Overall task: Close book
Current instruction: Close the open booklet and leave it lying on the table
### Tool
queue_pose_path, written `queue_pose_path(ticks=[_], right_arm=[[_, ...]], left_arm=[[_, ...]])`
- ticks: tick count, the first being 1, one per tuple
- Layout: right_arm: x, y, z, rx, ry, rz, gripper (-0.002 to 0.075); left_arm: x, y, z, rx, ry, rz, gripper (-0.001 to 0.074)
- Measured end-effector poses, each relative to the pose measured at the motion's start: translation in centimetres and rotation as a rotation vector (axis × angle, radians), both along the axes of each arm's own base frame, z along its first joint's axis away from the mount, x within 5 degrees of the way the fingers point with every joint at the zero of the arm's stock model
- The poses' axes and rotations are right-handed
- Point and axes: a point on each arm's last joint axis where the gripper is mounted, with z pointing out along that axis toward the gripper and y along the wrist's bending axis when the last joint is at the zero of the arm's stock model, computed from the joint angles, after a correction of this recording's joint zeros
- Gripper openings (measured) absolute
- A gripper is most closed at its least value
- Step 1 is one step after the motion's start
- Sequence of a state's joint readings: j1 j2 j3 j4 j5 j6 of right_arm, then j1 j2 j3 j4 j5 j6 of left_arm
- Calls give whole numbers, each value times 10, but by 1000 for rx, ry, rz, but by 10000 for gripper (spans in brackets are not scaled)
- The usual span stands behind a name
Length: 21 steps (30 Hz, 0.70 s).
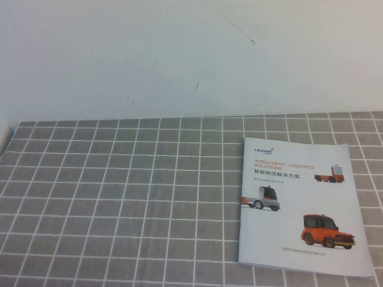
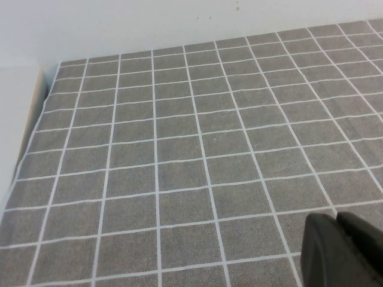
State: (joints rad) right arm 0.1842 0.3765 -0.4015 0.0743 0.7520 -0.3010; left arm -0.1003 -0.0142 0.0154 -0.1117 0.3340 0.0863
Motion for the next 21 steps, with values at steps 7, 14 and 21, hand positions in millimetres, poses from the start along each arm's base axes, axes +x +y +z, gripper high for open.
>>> queue_pose_path(ticks=[7,14,21], right_arm=[[0,0,0,0,0,0,-1],[0,0,0,0,-2,0,-1],[-17,-7,6,-11,-191,-51,-1]], left_arm=[[0,0,0,-2,0,0,-4],[0,0,0,-2,0,0,-3],[0,0,0,-6,1,2,-4]])
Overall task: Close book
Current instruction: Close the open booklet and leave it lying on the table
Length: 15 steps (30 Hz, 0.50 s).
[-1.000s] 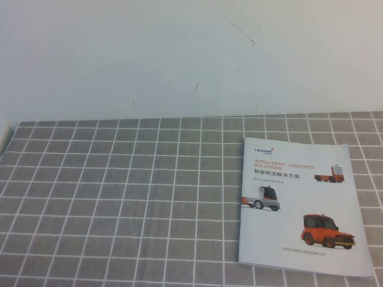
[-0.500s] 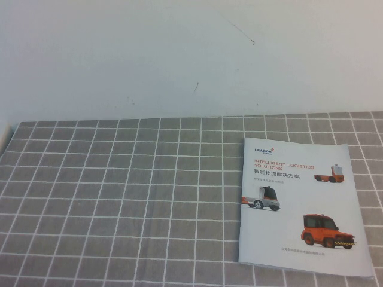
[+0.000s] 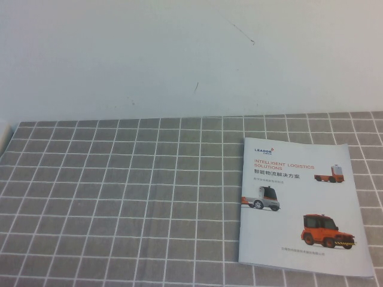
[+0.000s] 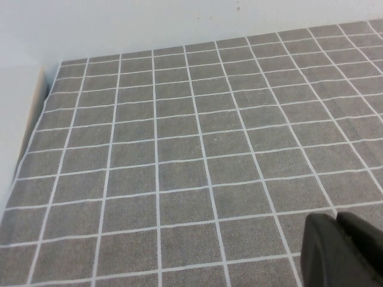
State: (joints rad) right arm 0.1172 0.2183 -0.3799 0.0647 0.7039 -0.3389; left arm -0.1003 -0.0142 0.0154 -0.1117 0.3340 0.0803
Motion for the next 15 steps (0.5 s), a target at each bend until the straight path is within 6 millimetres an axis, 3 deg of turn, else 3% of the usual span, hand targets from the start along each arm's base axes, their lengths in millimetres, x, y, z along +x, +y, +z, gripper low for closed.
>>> queue_pose_path(ticks=[3,7,11,15], right_arm=[[-1,-4,-7,-12,-150,-58,-1],[0,-7,-41,-25,-228,-101,-1],[2,-7,-85,-27,-175,-109,-1],[2,-7,-90,-8,-169,-116,-2]], left_arm=[[0,0,0,1,0,0,-4],[0,0,0,1,0,0,-3],[0,0,0,1,0,0,-3],[0,0,0,1,0,0,-4]])
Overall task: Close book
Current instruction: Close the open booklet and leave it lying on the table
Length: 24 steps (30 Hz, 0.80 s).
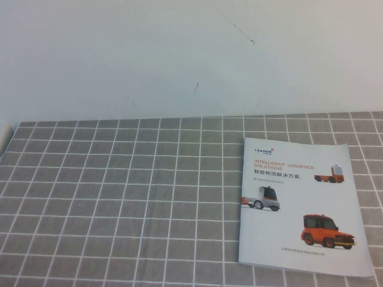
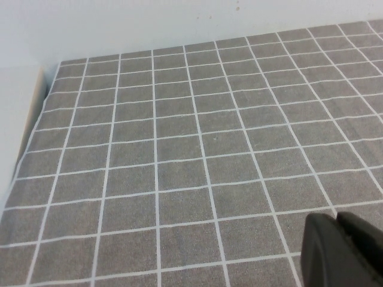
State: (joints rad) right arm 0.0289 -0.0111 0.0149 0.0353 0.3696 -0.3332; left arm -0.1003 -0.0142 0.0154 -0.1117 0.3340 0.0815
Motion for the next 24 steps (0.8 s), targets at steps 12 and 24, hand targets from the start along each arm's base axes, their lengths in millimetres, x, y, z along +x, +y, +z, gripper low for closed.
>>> queue_pose_path(ticks=[12,24], right_arm=[[0,0,0,124,6,-45,-1],[0,0,0,240,10,-87,-2]], left_arm=[[0,0,0,0,0,0,-3],[0,0,0,0,0,0,-4]])
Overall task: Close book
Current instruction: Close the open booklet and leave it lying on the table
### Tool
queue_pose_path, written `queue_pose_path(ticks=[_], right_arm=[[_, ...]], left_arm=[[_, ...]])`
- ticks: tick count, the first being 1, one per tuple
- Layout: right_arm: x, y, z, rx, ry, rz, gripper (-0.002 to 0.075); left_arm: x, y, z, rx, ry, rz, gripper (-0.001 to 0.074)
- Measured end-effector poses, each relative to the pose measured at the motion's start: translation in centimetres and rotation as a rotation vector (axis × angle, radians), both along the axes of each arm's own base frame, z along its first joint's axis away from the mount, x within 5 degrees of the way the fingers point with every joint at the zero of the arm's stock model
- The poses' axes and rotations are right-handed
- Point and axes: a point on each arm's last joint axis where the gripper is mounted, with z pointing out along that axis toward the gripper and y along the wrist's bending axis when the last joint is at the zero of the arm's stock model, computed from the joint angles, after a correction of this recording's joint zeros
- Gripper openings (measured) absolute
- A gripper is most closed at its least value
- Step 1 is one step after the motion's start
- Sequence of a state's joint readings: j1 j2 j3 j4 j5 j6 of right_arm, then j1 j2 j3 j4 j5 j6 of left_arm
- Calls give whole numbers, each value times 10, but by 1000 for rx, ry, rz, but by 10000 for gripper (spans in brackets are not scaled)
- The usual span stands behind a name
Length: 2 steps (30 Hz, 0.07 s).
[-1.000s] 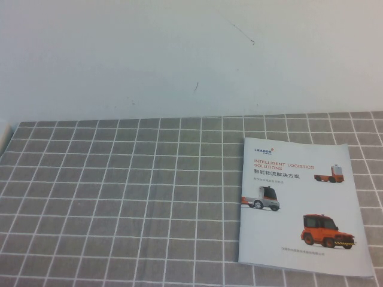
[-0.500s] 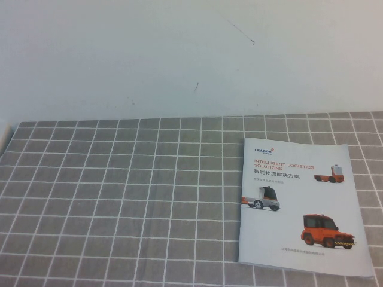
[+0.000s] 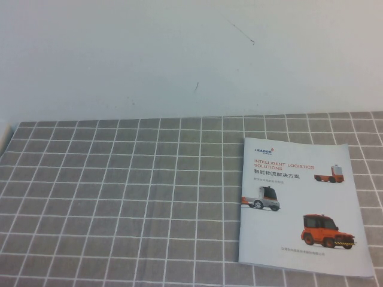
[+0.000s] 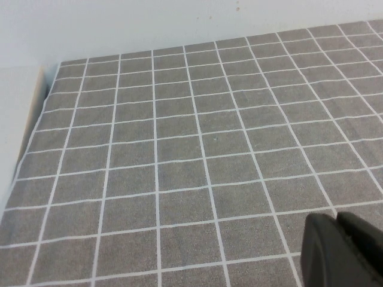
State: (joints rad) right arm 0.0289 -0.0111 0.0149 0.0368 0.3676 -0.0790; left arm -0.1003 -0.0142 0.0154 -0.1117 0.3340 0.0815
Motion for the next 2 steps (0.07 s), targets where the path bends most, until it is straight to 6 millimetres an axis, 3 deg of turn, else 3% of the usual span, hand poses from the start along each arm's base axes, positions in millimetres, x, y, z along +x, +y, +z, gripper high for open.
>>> queue_pose_path(ticks=[2], right_arm=[[0,0,0,0,-2,0,-2]], left_arm=[[0,0,0,0,0,0,-4]])
